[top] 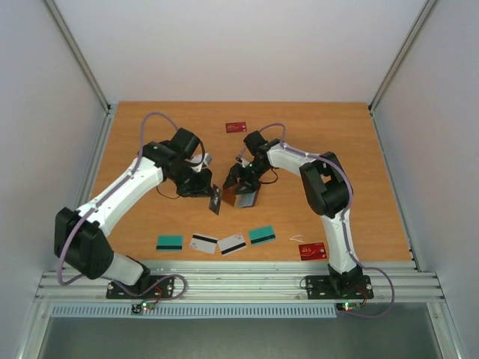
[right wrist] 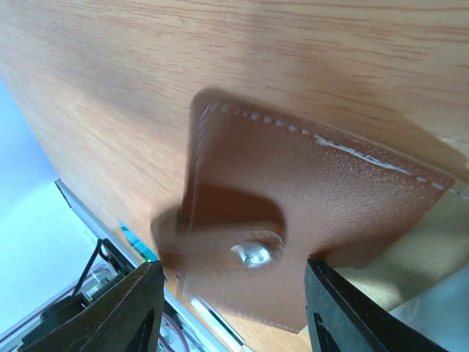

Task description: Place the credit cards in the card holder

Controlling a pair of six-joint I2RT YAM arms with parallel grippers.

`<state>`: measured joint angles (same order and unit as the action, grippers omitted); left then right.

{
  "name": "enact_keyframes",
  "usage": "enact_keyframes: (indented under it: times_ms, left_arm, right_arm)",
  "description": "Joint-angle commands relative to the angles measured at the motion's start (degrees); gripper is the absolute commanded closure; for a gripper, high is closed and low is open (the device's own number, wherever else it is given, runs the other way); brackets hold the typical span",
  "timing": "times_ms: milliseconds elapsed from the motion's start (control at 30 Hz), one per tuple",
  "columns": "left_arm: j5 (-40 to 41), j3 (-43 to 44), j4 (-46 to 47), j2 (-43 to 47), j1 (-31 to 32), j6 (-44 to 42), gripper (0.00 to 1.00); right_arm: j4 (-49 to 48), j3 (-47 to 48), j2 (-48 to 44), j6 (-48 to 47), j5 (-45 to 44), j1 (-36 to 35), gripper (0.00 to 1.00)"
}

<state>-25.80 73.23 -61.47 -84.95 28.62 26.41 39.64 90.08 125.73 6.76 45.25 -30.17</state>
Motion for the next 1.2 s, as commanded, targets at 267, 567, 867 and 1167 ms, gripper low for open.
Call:
enact_keyframes:
  times_ms: [267, 567, 867, 1167]
  left_arm:
    - [-4.63, -2.46, 13.73, -8.38, -0.31, -4.83, 1.00]
    - [-3.78, -1.46, 21.26, -18.42, -1.11, -6.64, 1.00]
    - [-4.30, -2.46, 24.04, -20.17, -1.11, -6.47, 1.00]
    - [-7.42, -3.93, 26.90, -22.25, -1.60, -5.58, 1.00]
  right_arm:
    - [1.10, 1.86, 0.48, -2.39, 1.50, -0.07, 0.45]
    - [4.72, 1.94, -2.33, -5.69, 2.30, -0.06, 0.46]
    - [6.12, 2.55, -6.54, -5.80, 2.91, 0.30, 0.42]
    - [6.93, -7.07, -17.92, -2.76, -1.88, 5.84, 0.38]
